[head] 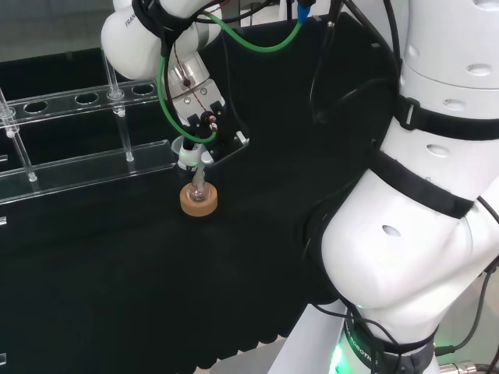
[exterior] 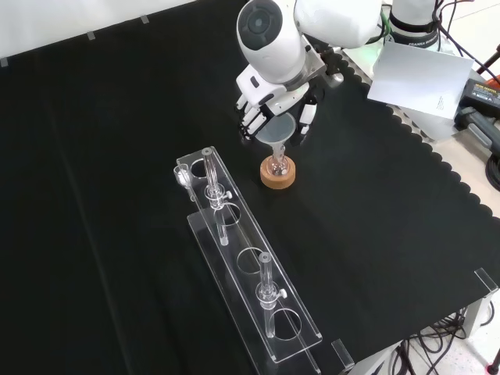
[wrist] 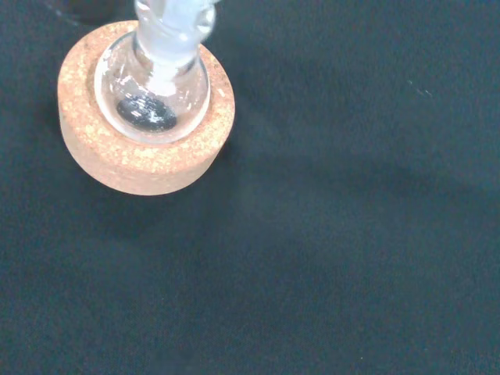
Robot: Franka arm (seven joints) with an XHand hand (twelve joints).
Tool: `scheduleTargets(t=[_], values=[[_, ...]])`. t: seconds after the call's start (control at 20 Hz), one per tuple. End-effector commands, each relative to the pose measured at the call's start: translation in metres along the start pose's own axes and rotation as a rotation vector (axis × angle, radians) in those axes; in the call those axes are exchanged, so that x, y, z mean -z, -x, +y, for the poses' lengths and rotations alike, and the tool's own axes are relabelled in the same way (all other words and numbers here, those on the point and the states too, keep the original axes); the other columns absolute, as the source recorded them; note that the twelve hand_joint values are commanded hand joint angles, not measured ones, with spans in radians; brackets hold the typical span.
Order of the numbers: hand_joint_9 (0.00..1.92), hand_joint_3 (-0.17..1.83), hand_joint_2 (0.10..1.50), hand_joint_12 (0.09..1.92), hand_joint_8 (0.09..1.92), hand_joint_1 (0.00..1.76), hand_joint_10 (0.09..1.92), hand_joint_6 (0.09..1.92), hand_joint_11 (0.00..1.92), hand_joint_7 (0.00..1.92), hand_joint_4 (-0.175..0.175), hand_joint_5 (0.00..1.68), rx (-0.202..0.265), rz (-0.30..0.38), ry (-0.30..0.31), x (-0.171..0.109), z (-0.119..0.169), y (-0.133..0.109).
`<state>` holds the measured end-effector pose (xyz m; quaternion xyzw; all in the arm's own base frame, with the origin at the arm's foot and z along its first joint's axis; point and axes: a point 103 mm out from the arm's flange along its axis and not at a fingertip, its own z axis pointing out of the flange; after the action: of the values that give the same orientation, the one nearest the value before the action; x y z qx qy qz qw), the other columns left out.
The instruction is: Place the funnel on the round-bottom flask.
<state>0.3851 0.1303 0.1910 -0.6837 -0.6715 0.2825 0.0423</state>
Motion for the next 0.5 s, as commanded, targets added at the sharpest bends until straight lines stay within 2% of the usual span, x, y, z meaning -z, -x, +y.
scheduleTargets(t=[0.05,0.5], values=[[0.72,-0.17,1.11,1.25,0.71,0.84,0.51,0.55,0.54,0.42,-0.027,0.53,0.009,0.016,-0.008,-0.0023,0.0007,-0.0003],[0.68,-0.17,1.11,1.25,0.72,0.82,0.53,0.53,0.53,0.38,-0.035,0.48,0.019,0.016,-0.003,-0.0028,0.0008,-0.0024]])
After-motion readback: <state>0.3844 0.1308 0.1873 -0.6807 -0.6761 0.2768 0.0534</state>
